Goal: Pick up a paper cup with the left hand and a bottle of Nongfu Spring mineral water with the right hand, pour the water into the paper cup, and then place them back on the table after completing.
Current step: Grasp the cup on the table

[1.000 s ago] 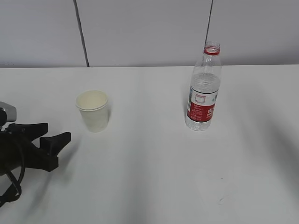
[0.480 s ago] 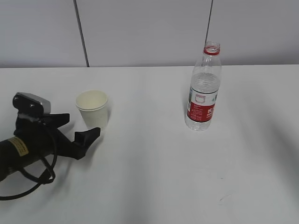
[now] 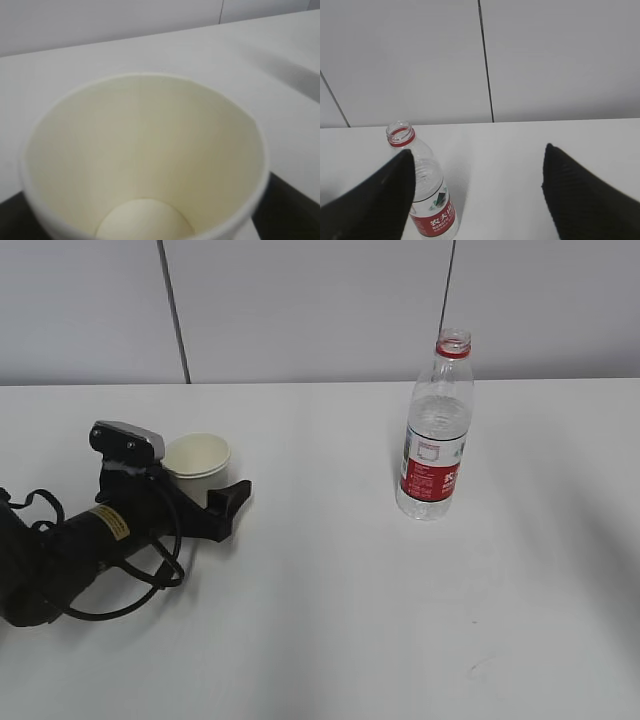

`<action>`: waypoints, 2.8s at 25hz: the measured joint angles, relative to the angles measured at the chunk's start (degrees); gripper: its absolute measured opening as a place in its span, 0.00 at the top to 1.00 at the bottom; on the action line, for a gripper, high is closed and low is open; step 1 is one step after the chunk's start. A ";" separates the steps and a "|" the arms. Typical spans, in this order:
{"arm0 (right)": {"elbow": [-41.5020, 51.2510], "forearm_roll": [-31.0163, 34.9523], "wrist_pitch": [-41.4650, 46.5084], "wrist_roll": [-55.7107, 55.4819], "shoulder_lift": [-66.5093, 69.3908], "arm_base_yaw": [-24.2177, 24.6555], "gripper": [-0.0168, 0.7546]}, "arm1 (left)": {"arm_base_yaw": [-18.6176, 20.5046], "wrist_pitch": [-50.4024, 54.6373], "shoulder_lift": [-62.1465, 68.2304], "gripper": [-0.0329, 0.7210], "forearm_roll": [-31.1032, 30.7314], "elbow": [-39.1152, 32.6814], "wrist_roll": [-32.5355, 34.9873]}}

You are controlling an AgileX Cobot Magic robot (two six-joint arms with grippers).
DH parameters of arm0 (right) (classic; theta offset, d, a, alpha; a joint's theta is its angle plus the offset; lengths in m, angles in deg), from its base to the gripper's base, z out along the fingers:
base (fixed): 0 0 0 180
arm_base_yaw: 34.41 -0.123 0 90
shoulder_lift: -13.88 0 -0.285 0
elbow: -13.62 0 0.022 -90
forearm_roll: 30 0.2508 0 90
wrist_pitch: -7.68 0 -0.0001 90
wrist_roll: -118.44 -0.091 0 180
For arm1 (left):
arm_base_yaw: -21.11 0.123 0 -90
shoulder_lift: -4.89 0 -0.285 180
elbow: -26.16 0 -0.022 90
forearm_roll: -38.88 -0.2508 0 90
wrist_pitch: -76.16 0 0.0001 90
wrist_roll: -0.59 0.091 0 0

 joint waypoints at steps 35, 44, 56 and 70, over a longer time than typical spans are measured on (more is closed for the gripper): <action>0.00 0.68 -5.36 0.00 12.41 0.00 0.22 | -0.06 -0.46 0.54 0.48 -0.81 0.87 0.00; 0.00 -4.74 -17.02 -0.45 26.09 0.00 0.22 | -0.06 -0.51 0.54 0.48 -0.86 0.87 0.00; 10.23 -9.73 -50.96 -2.19 38.40 0.00 0.22 | -0.06 -0.57 0.54 0.48 -0.86 0.87 0.05; 10.94 -14.58 -67.18 -6.28 55.57 0.00 0.22 | -0.06 -0.63 0.54 0.48 -1.29 0.87 0.05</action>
